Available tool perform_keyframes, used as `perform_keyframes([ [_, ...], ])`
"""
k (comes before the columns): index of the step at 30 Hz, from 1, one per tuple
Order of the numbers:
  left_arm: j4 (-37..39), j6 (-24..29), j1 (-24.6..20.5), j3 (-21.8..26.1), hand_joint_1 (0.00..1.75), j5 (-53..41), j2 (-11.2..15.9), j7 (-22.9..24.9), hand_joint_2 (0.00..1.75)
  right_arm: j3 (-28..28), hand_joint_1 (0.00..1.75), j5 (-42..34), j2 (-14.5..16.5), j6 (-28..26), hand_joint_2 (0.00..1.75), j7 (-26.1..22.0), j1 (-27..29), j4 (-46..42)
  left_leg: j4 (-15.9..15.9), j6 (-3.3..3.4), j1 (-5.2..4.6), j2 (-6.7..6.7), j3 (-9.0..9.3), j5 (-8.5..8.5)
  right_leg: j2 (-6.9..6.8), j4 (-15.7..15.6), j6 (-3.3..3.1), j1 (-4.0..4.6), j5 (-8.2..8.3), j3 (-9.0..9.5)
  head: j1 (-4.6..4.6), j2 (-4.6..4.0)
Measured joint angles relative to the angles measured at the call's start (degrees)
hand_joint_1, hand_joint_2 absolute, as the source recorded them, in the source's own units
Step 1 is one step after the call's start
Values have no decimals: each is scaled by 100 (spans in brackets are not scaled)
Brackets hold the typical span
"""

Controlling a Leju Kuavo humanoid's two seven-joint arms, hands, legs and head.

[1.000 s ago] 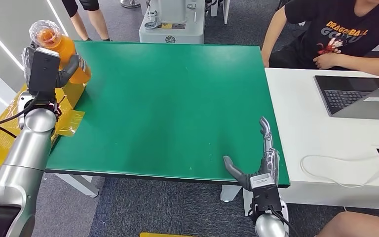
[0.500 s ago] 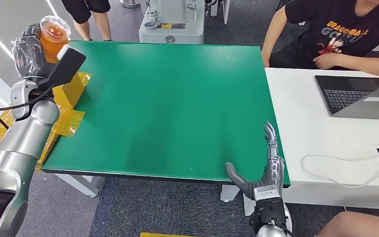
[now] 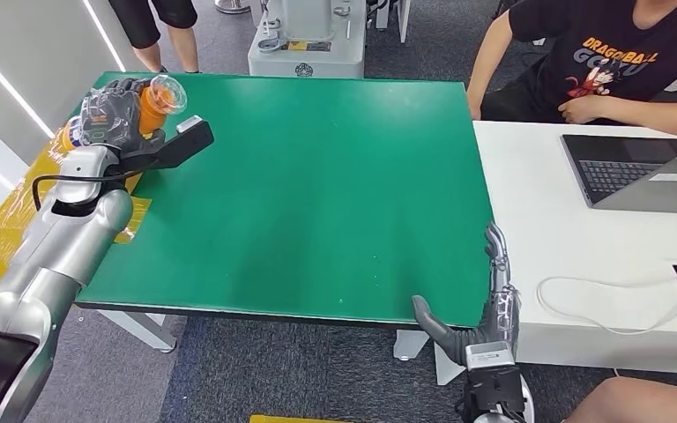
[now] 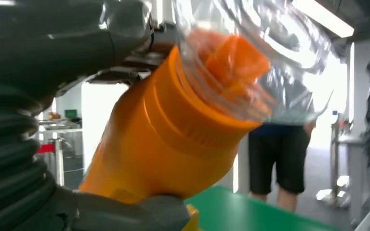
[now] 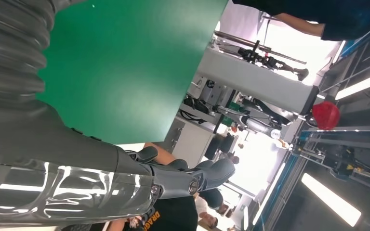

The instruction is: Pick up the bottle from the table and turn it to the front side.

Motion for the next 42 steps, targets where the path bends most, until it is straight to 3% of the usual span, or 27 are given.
perform_keyframes([
  [12,350,-480,14,-92,175,-590,-142,329,175,-85,0,23,-14,17,175,6,102,-102,0,0,1,0,0,0,1,1,0,0,0,0,-1,0],
  [20,536,-611,52,-105,175,-1255,-89,750,175,-117,0,150,-14,52,175,72,180,-158,-2,0,1,0,-2,0,0,0,0,1,-1,0,-1,0],
  [28,680,-781,180,-84,175,-1325,-6,650,175,-145,0,201,-14,145,175,72,202,-180,-2,0,1,-1,-2,0,-2,0,1,0,-1,0,0,0],
  [42,997,-698,632,113,175,-1295,-87,414,175,-183,0,230,-14,279,175,121,193,-235,-2,0,0,0,-2,-1,-1,0,0,0,-1,0,0,0],
])
